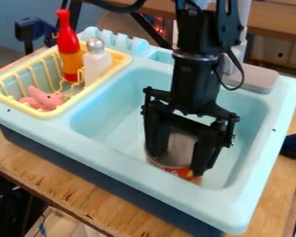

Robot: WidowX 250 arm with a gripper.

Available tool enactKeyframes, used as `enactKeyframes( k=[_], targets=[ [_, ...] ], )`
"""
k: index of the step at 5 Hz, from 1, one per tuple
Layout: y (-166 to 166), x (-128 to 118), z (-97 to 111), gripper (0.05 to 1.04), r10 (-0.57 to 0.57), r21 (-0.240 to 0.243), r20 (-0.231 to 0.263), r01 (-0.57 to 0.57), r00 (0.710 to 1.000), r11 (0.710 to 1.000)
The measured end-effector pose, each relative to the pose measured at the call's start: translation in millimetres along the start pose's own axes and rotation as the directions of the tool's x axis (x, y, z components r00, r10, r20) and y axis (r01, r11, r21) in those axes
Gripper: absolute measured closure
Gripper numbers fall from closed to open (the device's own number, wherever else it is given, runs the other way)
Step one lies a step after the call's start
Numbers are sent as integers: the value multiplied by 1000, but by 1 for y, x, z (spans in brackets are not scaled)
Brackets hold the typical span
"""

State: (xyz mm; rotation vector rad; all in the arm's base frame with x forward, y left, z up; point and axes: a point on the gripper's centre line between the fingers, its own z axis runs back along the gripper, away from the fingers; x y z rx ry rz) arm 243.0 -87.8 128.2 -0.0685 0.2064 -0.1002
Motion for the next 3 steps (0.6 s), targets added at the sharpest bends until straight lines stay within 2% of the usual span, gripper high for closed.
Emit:
enactKeyframes(
  k=[1, 2, 3],
  targets=[
    [-2, 2, -1, 83, -10, -15, 30, 11, 999, 1000],
    [-4, 3, -1, 83, -11, -29, 32, 12, 999, 1000],
    [-4, 14, 0, 83, -19, -6, -1, 19, 1000, 1000]
  ],
)
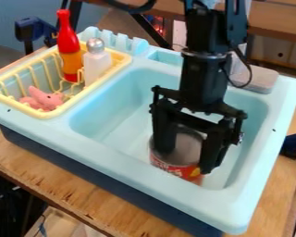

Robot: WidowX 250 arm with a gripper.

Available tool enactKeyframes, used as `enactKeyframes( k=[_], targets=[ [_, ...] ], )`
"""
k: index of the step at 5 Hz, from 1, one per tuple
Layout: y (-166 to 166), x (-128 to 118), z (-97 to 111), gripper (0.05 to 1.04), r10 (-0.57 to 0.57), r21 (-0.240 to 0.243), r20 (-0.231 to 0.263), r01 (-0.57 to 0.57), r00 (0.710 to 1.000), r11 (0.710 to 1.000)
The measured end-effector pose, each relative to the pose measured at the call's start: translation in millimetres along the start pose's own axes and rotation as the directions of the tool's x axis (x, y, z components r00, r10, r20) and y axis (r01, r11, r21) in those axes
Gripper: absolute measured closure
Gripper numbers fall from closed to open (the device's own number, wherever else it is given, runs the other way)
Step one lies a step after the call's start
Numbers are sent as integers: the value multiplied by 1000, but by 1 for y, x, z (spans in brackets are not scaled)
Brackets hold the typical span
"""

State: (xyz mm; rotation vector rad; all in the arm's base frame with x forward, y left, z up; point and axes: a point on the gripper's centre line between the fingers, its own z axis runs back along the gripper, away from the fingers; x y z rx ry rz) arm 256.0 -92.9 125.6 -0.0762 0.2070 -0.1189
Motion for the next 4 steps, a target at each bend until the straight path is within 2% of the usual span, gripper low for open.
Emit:
enactKeyframes(
  k=[1, 2, 3, 4],
  targets=[
    [9, 17, 6, 83, -16, 85, -30, 19, 999, 996],
    [17, 33, 9, 83, -20, 174, -112, 40, 993, 984],
    [25, 42, 15, 83, -22, 240, -171, 63, 985, 969],
    [30, 51, 29, 83, -60, 278, -145, 99, 988, 956]
  ],
)
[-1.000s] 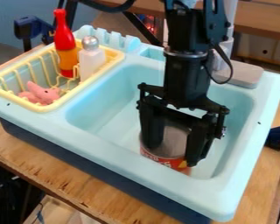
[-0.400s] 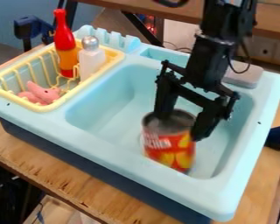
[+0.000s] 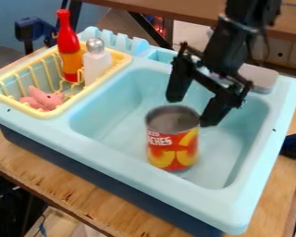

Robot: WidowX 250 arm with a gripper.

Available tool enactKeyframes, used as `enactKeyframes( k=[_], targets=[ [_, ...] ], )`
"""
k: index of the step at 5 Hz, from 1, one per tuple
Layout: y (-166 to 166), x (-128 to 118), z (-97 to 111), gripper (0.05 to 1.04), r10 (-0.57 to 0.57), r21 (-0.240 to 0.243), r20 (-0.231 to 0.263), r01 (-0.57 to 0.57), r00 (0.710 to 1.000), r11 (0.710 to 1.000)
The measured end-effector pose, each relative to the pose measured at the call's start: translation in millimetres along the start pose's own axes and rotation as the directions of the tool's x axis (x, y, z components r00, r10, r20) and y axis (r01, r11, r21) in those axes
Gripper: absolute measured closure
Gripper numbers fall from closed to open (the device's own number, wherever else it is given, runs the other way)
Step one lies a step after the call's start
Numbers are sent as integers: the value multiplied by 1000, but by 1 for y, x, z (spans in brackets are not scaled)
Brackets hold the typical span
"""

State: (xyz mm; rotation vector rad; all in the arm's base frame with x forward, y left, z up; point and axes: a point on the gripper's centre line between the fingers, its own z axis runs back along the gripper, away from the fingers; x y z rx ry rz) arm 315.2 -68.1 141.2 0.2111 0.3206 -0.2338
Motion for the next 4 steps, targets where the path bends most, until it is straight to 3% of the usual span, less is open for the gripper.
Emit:
enactKeyframes(
  k=[1, 2, 3, 4],
  targets=[
    [3, 3, 6, 83, 0, 34, 26, 0, 1000, 999],
    [0, 1, 19, 83, -23, 60, 96, 18, 995, 998],
    [0, -13, 26, 83, -16, 43, 165, 9, 986, 999],
    [-5, -30, 29, 83, -21, -4, 260, 23, 965, 1000]
  ],
)
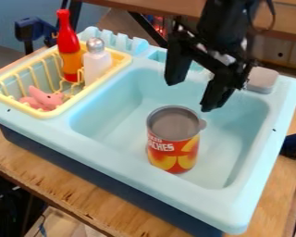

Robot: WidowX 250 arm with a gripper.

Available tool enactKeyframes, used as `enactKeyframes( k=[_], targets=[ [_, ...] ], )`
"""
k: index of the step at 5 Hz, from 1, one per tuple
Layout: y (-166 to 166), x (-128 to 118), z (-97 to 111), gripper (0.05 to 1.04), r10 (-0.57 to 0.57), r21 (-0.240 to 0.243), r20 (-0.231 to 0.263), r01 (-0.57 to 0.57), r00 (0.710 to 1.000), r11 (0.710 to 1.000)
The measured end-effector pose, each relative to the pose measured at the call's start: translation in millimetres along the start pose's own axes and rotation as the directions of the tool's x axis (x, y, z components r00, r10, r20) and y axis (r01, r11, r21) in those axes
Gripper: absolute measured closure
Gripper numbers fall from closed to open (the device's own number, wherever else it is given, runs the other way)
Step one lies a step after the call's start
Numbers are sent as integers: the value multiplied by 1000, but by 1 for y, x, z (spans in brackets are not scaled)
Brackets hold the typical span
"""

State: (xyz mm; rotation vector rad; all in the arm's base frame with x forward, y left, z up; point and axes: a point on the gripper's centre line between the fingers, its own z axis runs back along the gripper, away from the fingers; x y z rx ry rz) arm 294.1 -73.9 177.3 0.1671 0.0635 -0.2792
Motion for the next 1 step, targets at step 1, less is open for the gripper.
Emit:
enactKeyframes(
  k=[1],
  targets=[
    [-2, -21, 7, 83, -35, -30, 103, 39, 994, 999]
  ],
)
